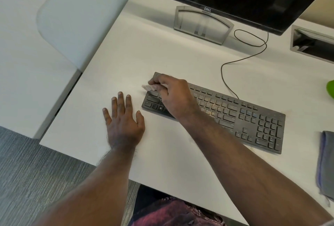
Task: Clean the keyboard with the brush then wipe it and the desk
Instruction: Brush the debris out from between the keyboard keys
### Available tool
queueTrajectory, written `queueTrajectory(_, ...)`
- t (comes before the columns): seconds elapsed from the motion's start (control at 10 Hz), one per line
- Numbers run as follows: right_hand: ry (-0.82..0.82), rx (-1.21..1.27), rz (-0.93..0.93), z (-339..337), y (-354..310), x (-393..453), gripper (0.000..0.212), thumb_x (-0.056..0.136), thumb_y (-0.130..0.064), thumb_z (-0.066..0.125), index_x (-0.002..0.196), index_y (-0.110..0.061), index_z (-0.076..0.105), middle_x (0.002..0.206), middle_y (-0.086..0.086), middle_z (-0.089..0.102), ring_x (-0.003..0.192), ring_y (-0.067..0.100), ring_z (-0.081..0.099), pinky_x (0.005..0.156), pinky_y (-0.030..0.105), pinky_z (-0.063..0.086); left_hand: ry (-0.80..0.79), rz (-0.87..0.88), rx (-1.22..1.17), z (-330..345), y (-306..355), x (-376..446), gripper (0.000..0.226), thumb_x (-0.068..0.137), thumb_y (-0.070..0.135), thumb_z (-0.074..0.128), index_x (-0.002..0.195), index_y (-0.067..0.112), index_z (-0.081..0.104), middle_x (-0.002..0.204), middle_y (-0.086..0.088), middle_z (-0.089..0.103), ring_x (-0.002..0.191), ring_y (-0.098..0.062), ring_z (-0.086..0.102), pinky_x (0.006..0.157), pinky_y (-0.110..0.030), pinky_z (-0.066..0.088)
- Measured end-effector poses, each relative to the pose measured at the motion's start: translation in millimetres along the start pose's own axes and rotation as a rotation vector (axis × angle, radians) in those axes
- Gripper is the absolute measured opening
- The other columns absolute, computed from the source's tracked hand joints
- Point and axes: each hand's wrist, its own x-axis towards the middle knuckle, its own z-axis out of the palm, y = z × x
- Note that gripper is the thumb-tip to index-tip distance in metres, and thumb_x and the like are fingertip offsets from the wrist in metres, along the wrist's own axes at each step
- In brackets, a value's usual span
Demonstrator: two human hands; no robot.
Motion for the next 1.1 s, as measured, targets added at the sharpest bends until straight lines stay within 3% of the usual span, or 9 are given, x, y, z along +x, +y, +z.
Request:
queueTrajectory(0.1,0.002,0.022,-0.027,0.9,0.6,3.8,0.016,0.096,-0.015,0.059,0.104,-0.02,0.072,0.099,-0.01,0.071,0.089,0.0,0.063,0.077,0.013,0.048,0.002,0.002,-0.003,-0.5,0.0,-0.5,0.072,0.095,0.044,0.026,0.161,0.015,0.027,0.171,-0.005,0.014,0.158,-0.026,0.012,0.126,-0.055,0.005)
queueTrajectory(0.3,0.118,-0.001,-0.032,-15.9,11.7,7.5,0.015,0.096,-0.016,0.059,0.102,-0.021,0.071,0.093,-0.012,0.072,0.083,-0.003,0.063,0.072,0.008,0.045,-0.013,0.004,0.007,-0.3,-1.0,0.3,0.073,0.095,0.046,0.024,0.162,0.016,0.024,0.171,-0.004,0.011,0.158,-0.025,0.009,0.127,-0.055,0.004)
queueTrajectory(0.5,0.168,0.024,0.014,-23.6,19.8,8.2,0.014,0.096,-0.017,0.059,0.101,-0.021,0.072,0.089,-0.015,0.069,0.062,-0.009,0.055,0.057,0.008,0.039,-0.015,-0.001,0.003,-0.6,-0.2,0.1,0.074,0.094,0.046,0.024,0.162,0.017,0.023,0.171,-0.003,0.01,0.158,-0.025,0.008,0.127,-0.054,0.003)
queueTrajectory(0.6,0.045,-0.027,-0.021,-16.2,16.7,5.4,0.015,0.095,-0.019,0.06,0.099,-0.028,0.071,0.091,-0.017,0.07,0.077,-0.005,0.06,0.065,0.012,0.044,-0.008,0.0,0.001,0.2,-1.0,-0.2,0.073,0.095,0.045,0.026,0.162,0.016,0.024,0.171,-0.004,0.012,0.158,-0.025,0.01,0.127,-0.055,0.005)
queueTrajectory(0.8,0.109,0.002,0.005,-8.7,15.5,14.0,0.014,0.097,-0.02,0.059,0.104,-0.023,0.07,0.095,-0.013,0.071,0.08,-0.002,0.062,0.071,0.019,0.05,-0.013,0.003,0.007,-0.2,-0.5,0.6,0.073,0.095,0.045,0.025,0.162,0.016,0.024,0.171,-0.004,0.011,0.158,-0.025,0.009,0.127,-0.054,0.004)
queueTrajectory(1.0,-0.003,-0.097,-0.04,-4.3,13.8,12.4,0.015,0.097,-0.022,0.058,0.103,-0.028,0.07,0.099,-0.011,0.071,0.089,0.004,0.064,0.078,0.028,0.055,-0.01,-0.004,0.002,0.0,-0.7,0.2,0.073,0.095,0.045,0.026,0.162,0.017,0.025,0.171,-0.004,0.012,0.158,-0.025,0.01,0.127,-0.053,0.003)
queueTrajectory(1.1,0.118,-0.052,-0.031,-14.7,13.4,22.5,0.016,0.097,-0.016,0.059,0.107,-0.019,0.071,0.1,-0.005,0.072,0.085,0.002,0.063,0.075,0.02,0.053,-0.019,-0.004,0.003,-0.8,-0.5,0.4,0.074,0.094,0.046,0.024,0.162,0.017,0.023,0.171,-0.003,0.011,0.158,-0.024,0.008,0.127,-0.053,0.002)
